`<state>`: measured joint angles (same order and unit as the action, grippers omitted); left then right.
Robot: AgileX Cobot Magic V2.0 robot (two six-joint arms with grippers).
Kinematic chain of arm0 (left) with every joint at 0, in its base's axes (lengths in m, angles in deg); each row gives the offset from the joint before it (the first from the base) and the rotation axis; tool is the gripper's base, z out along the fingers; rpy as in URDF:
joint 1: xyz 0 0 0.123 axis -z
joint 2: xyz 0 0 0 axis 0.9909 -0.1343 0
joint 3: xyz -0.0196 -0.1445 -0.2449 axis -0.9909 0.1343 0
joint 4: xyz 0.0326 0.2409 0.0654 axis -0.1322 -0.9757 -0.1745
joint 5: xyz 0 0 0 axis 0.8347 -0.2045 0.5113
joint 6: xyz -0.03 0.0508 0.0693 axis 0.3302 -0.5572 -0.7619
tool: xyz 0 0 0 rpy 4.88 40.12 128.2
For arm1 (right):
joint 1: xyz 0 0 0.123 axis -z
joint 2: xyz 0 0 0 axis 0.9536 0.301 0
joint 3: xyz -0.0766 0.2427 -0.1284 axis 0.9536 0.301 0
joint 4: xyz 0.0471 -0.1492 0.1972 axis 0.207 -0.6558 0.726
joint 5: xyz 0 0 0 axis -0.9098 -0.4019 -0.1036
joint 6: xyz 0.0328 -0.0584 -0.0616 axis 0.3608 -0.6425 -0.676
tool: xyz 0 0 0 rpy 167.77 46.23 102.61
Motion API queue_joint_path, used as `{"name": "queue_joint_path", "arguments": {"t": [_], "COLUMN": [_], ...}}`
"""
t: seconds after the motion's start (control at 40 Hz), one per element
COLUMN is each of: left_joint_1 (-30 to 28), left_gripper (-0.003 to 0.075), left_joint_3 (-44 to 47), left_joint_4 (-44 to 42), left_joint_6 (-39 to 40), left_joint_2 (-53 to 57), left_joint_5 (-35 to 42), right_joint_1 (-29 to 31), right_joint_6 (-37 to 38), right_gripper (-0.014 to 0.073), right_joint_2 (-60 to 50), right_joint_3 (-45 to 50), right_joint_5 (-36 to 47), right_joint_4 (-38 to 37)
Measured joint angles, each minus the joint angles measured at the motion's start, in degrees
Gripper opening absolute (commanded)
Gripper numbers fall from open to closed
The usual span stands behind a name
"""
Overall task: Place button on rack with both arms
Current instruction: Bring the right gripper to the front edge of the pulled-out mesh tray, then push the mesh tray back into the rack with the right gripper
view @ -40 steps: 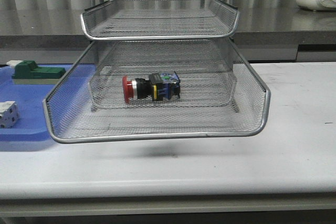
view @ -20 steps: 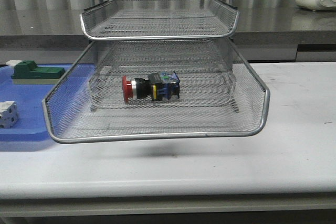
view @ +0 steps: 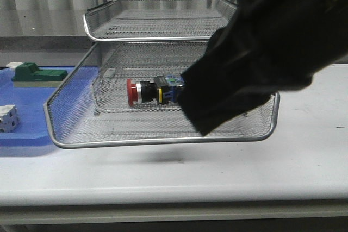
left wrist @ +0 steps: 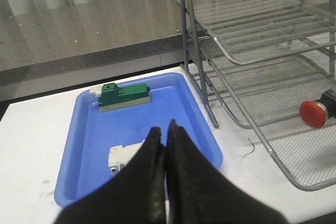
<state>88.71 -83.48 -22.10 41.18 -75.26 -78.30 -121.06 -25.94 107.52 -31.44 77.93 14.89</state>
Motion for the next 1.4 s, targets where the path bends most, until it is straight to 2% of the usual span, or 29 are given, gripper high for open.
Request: {"name": "queue_joint_path", "arguments": {"t": [0.15, 0.33, 0.72, 1.1, 1.4], "left_joint_1": [0.0, 0.0, 0.0, 0.0, 0.0], "left_gripper": [-0.0019, -0.0019, -0.0019, -0.0019, -0.0019], "left_joint_3": [0.0, 0.0, 0.0, 0.0, 0.0], "left_joint_4": [0.0, 0.0, 0.0, 0.0, 0.0], "left_joint_6": [0.0, 0.0, 0.0, 0.0, 0.0], "left_joint_2": [0.0, 0.0, 0.0, 0.0, 0.0], "left_joint_5": [0.0, 0.0, 0.0, 0.0, 0.0], "right_joint_1": [-3.1, -3.0, 0.9, 4.3, 9.0], "right_joint_6": [0.0, 0.0, 0.1, 0.1, 0.1], "right_gripper": [-0.0060, -0.0060, -0.0060, -0.0060, -0.0060], "right_joint_2": [5.8, 12.0, 21.1, 24.7, 27.9], "right_joint_3": [0.0, -1.2, -6.8, -12.4, -20.2], "right_joint_5": [2.1, 4.5, 6.2, -0.7, 4.3], "right_joint_4": [1.3, 1.5, 1.7, 1.9, 0.6]}}
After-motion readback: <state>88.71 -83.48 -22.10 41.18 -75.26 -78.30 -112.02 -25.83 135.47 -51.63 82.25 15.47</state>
